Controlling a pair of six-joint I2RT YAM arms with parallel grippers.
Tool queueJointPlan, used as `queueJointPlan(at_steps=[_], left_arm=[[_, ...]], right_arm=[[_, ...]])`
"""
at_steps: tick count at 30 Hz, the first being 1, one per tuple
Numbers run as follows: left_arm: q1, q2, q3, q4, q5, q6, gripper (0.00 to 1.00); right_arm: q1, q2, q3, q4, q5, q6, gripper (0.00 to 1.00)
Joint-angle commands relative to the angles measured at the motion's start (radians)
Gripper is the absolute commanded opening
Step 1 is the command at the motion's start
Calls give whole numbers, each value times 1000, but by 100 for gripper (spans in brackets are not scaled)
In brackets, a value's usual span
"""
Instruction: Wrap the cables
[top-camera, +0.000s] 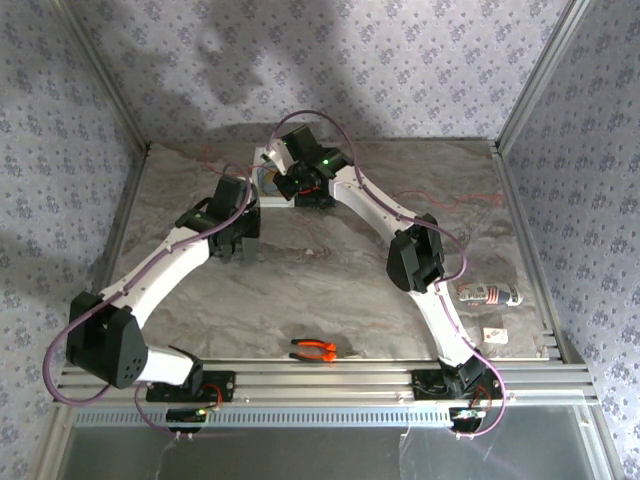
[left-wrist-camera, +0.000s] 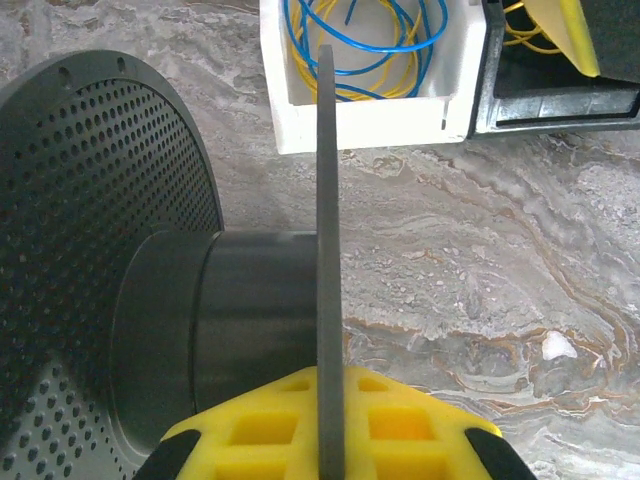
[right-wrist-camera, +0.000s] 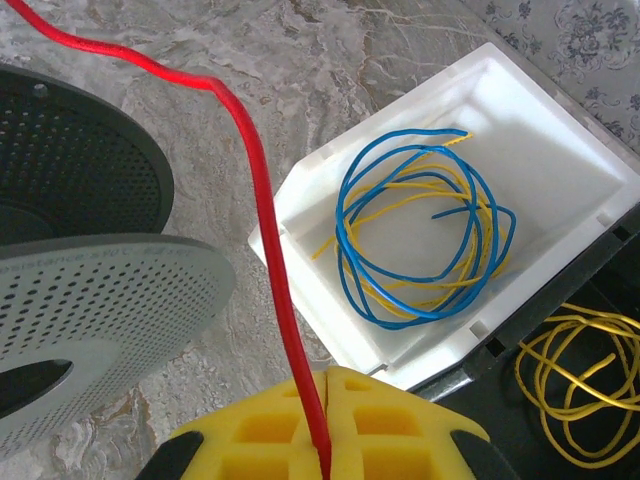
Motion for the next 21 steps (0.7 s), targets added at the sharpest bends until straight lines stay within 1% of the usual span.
queueJointPlan(at_steps=[1, 4, 7, 10, 18, 21], left_arm=[[-2, 28, 4, -44, -22, 5, 0], [-2, 28, 4, -44, -23, 6, 0], [-2, 25, 4, -45, -22, 8, 7], [-2, 18, 8, -51, -25, 12, 12], [-2, 3, 30, -78, -36, 28, 19], [-2, 0, 39, -85, -37, 32, 23]], right_arm=[[1, -38, -9, -10, -18, 12, 0], [0, -39, -11, -9, -20, 12, 0], [0, -39, -13, -9, -22, 12, 0], [0, -39, -13, -9, -23, 12, 0], [-3, -41, -19, -9, -26, 11, 0], [-3, -43, -19, -9, -28, 11, 0]])
